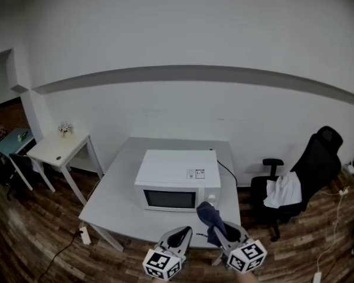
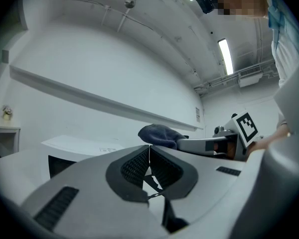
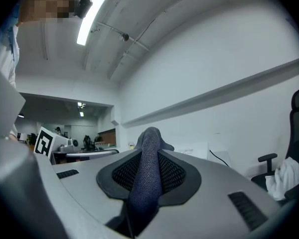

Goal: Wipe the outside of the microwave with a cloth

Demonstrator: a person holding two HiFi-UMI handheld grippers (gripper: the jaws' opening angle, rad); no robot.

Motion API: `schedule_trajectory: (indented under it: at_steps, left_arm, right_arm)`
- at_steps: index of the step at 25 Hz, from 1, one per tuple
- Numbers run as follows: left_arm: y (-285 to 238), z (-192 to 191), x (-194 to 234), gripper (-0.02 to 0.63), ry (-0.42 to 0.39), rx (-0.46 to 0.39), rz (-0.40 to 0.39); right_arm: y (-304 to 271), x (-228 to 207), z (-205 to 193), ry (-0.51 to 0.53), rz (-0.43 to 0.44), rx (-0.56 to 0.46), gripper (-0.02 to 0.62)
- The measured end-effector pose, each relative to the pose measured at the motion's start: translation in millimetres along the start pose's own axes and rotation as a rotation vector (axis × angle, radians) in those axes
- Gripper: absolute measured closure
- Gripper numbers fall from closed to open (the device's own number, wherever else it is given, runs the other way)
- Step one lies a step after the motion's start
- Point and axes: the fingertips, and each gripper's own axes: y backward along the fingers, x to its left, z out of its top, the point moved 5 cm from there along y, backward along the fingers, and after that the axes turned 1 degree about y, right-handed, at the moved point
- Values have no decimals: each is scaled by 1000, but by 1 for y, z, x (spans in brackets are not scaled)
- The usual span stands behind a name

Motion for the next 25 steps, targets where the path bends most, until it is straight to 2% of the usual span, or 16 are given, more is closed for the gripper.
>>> schedule_trajectory:
  at_steps: [8, 14, 19, 25]
  left_arm:
    - [-27, 23, 80, 601, -13, 10, -64]
    - [-42, 22, 108, 601, 32, 19, -106]
    - [-70, 25, 129, 601, 61, 32, -117]
    - [-116, 31, 152, 601, 35, 67, -145]
  right_arm:
    - [-73, -11, 13, -22, -114, -17, 494]
    - [-103, -18, 9, -46, -167, 23, 494]
    - [-134, -59, 21, -68, -241, 36, 494]
    - [-177, -130, 29, -91, -356, 59, 494]
